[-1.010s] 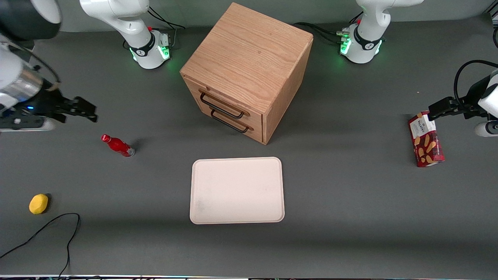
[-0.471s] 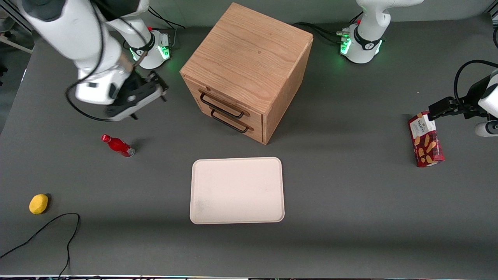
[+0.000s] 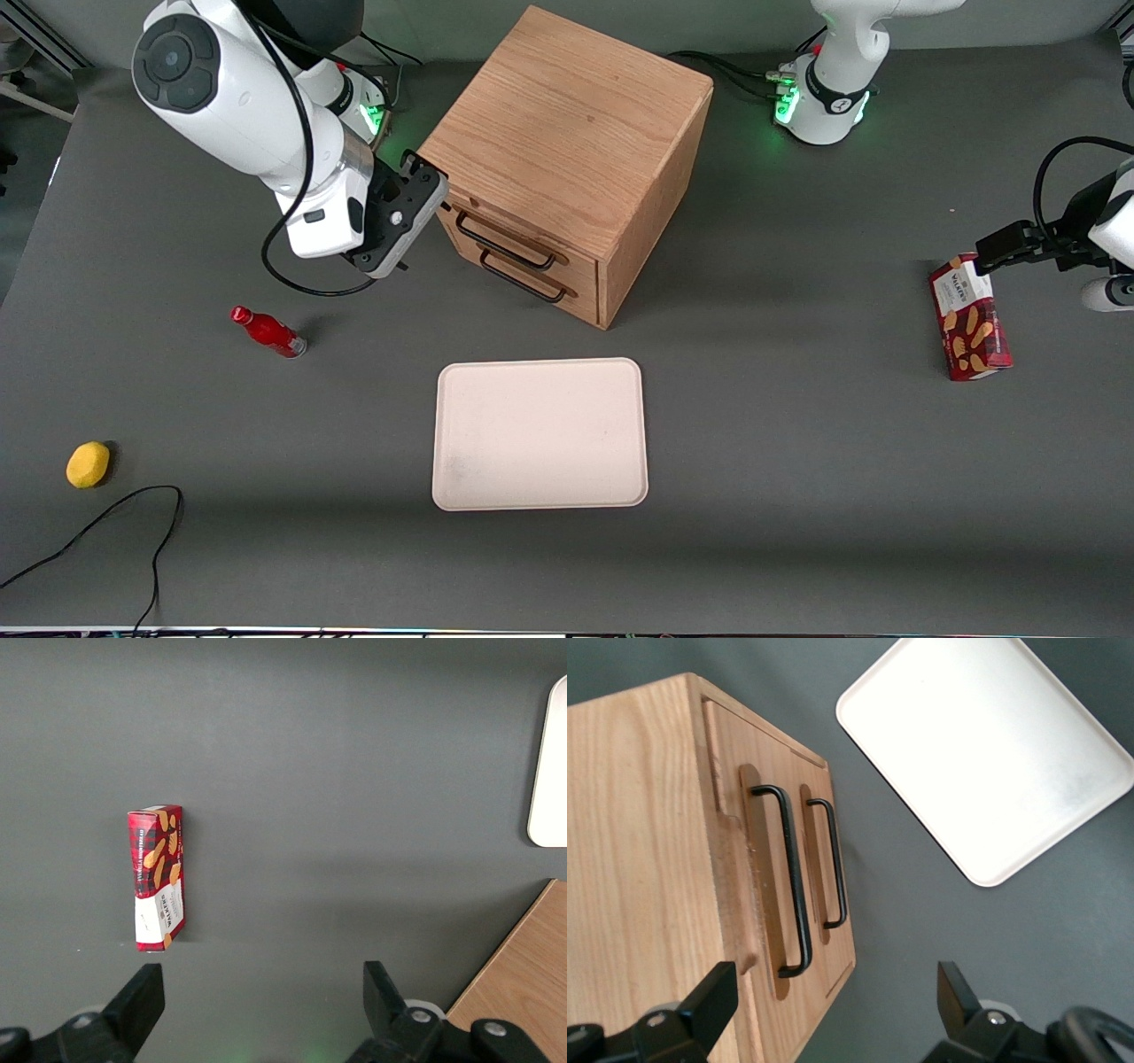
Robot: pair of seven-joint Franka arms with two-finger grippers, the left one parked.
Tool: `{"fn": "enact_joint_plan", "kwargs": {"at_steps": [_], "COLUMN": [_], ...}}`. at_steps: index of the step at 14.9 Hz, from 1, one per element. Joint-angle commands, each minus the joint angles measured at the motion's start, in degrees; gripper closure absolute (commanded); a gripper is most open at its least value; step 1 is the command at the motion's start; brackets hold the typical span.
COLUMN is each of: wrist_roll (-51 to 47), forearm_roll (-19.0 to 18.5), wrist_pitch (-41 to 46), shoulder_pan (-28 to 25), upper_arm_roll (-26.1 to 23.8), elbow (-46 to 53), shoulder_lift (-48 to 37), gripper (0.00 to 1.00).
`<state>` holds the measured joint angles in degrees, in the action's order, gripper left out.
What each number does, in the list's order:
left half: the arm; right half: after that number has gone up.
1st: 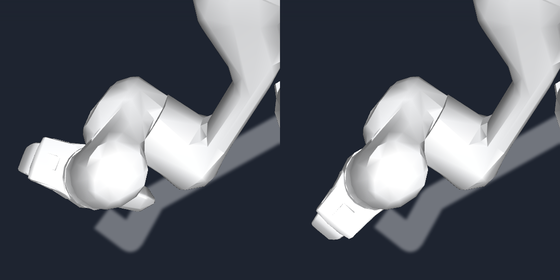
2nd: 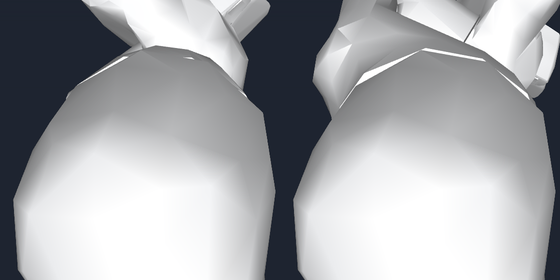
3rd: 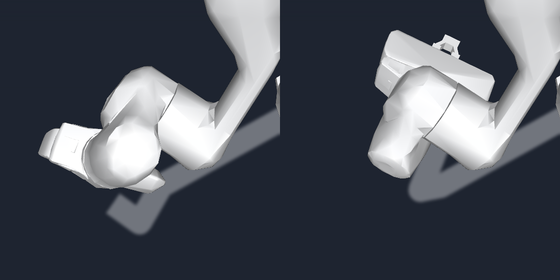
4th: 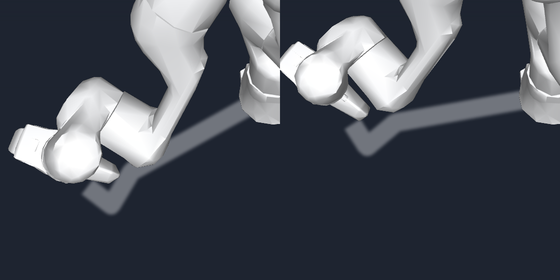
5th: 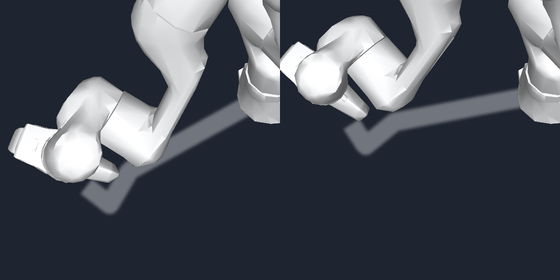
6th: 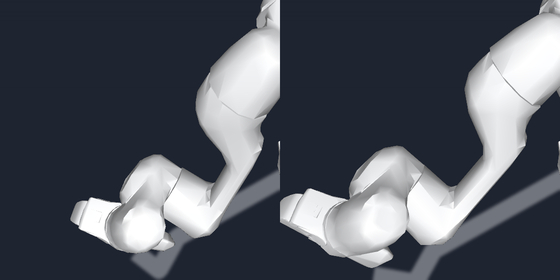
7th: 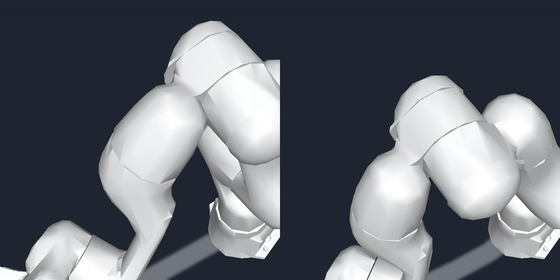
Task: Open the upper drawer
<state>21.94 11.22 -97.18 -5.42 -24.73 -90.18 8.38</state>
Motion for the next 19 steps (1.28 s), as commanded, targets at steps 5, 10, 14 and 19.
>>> {"fn": "enact_joint_plan", "kwargs": {"at_steps": [5, 10, 14, 19], "wrist_roll": [3.63, 4.95, 4.95, 4.95], "forearm_roll": [1.79, 1.09, -0.23, -0.68], "wrist_pitch": [-1.07, -7.93, -11.62, -13.47], "shoulder_pan": [-1.16, -2.22, -3.01, -3.19], "upper_arm_roll": [-1.29, -1.29, -1.29, -1.29], "elbow": [-4.30, -8.87, -10.89, -11.77], "shoulder_lift": [1.99, 3.39, 4.72, 5.94], "gripper": [0.00, 0.00, 0.00, 0.00]}}
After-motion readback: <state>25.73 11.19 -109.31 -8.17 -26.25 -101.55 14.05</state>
